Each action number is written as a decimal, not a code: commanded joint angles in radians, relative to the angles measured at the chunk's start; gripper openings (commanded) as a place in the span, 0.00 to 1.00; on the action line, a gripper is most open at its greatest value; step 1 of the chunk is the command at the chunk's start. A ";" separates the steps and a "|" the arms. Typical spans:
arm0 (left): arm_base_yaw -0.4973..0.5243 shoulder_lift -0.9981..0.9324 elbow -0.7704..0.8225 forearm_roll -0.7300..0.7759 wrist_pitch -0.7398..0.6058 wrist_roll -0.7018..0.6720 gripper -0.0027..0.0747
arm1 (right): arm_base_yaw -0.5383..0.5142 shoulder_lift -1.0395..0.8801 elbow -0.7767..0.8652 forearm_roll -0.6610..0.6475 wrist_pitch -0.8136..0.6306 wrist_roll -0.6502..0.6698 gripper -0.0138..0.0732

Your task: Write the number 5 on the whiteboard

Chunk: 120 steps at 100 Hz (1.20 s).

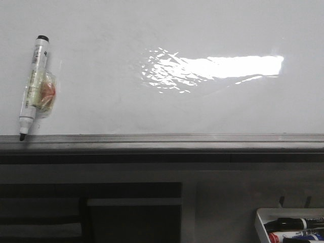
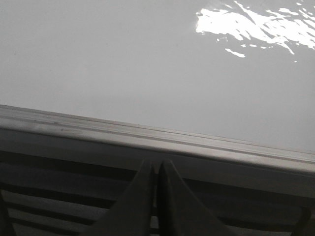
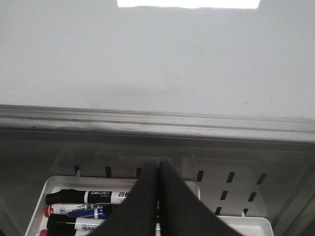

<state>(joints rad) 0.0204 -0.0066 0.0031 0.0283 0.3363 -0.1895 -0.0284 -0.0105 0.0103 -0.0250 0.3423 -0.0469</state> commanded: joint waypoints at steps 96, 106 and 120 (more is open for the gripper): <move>-0.009 -0.028 0.018 0.068 -0.080 -0.008 0.01 | -0.003 -0.019 0.029 -0.010 -0.017 -0.003 0.10; -0.009 -0.028 0.018 0.067 -0.095 -0.008 0.01 | -0.003 -0.019 0.029 -0.010 -0.017 -0.003 0.10; -0.009 -0.028 0.018 0.067 -0.095 -0.008 0.01 | -0.003 -0.019 0.029 -0.010 -0.017 -0.003 0.10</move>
<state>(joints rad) 0.0204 -0.0066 0.0031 0.0893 0.3219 -0.1895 -0.0284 -0.0105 0.0103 -0.0250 0.3423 -0.0469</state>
